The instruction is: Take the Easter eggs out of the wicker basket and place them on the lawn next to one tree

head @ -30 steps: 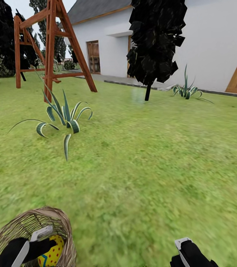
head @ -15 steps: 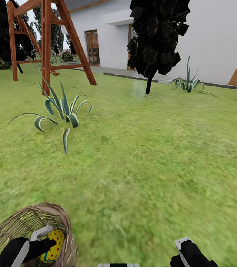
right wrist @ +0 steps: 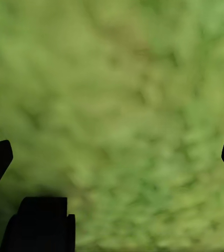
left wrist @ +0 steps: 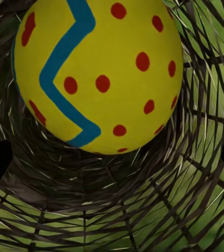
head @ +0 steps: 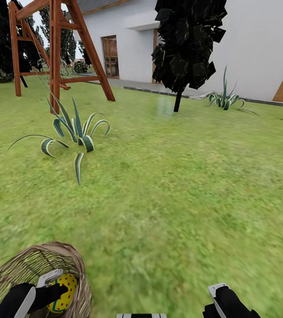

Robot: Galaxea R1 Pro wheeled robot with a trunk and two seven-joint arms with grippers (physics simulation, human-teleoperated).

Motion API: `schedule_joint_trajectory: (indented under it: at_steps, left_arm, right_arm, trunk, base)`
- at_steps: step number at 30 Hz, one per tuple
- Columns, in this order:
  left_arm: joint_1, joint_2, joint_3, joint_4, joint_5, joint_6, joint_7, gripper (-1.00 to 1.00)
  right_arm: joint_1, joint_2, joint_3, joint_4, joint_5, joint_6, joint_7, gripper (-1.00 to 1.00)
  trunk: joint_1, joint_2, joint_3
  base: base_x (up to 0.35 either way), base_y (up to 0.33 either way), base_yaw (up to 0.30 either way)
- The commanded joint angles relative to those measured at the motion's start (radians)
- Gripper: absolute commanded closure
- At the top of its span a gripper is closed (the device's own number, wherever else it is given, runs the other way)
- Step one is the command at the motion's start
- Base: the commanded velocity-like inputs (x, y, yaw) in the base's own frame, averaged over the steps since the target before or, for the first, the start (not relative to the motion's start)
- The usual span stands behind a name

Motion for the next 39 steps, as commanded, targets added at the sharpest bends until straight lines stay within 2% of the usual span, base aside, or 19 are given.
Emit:
schedule_joint_trajectory:
  at_steps: [1,8,18,27,32,39]
  left_arm:
    - [0.0,0.0,0.004,-0.001,-0.002,0.006,-0.005,-1.0]
    - [0.0,-0.001,0.004,0.001,-0.002,0.006,-0.005,-1.0]
    - [0.0,0.0,0.007,0.004,-0.002,0.006,-0.005,-1.0]
    - [0.0,0.005,0.008,0.002,-0.003,0.006,-0.003,-1.0]
    - [0.0,0.008,0.056,-0.006,-0.002,0.006,-0.003,-1.0]
    - [0.0,0.003,0.064,-0.01,-0.002,0.006,-0.003,-1.0]
  right_arm:
    - [0.0,-0.001,0.005,-0.001,0.006,0.006,0.001,-1.0]
    - [0.0,-0.001,0.005,-0.001,0.006,0.006,0.001,-1.0]
    - [0.0,0.001,0.005,0.001,0.006,0.006,0.0,-1.0]
    - [0.0,0.007,0.005,0.005,0.007,0.006,0.0,-1.0]
    - [0.0,0.008,0.005,0.006,0.007,0.005,-0.001,-1.0]
    - [0.0,0.008,0.005,0.006,0.007,0.004,-0.001,-1.0]
  trunk:
    - [0.0,0.0,-0.001]
    - [0.0,0.0,-0.001]
    - [0.0,0.0,-0.001]
    - [0.004,-0.002,-0.036]
    - [0.006,-0.004,-0.055]
    - [0.009,-0.005,-0.082]
  base:
    - [0.0,0.0,0.0]
    - [0.192,0.0,0.0]
    - [0.021,0.0,0.0]
    - [0.0,0.0,0.0]
    - [0.0,0.0,0.0]
    - [0.0,0.0,0.0]
